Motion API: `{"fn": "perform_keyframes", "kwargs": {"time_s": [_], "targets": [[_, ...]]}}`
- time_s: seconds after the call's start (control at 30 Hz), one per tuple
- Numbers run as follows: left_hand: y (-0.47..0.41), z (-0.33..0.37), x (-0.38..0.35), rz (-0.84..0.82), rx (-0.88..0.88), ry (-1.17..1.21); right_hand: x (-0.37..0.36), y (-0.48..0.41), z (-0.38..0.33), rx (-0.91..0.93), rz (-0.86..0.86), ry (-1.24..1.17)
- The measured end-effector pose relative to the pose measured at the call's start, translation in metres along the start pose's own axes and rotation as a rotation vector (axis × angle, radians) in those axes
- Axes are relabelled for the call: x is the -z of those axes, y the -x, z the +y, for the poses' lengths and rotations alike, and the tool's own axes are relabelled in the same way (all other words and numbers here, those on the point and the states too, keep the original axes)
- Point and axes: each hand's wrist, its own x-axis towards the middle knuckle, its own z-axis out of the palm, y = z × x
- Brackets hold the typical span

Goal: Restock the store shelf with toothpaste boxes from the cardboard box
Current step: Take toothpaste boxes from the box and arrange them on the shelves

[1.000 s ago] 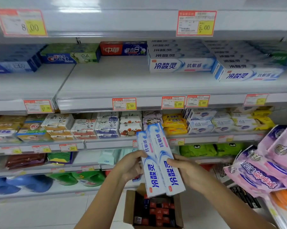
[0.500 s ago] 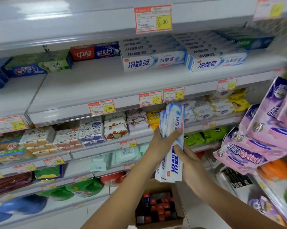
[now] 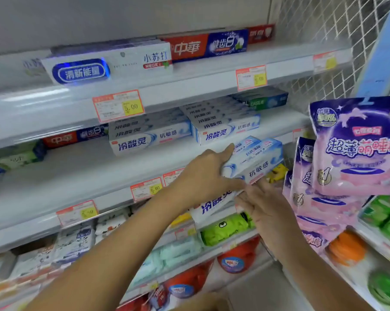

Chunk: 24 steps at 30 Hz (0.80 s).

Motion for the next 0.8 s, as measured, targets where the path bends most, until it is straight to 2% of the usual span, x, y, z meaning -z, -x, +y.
{"fn": "perform_keyframes", "kwargs": {"time_s": [0.13, 0.27, 0.33, 0.47, 0.63, 0.8], "targets": [[-0.055, 0.013, 0.022, -0.081, -0.028, -0.063, 0.029, -0.050, -0.046, 0.097, 0.078, 0.057], [-0.100, 0.014, 0.029, -0.148, -0.014, -0.068, 0.062, -0.094, -0.068, 0.091, 0.271, 0.301], [-0.117, 0.015, 0.028, -0.131, -0.019, -0.108, 0.078, -0.113, -0.072, 0.103, 0.288, 0.403], [-0.137, 0.014, 0.019, -0.119, -0.030, -0.148, 0.095, -0.139, -0.078, 0.142, 0.198, 0.613], [-0.150, 0.007, 0.004, -0.082, -0.031, -0.294, 0.103, -0.159, -0.077, 0.187, 0.002, 1.038], [-0.151, 0.002, -0.002, -0.029, -0.058, -0.393, 0.102, -0.178, -0.083, 0.234, -0.045, 1.207]]}}
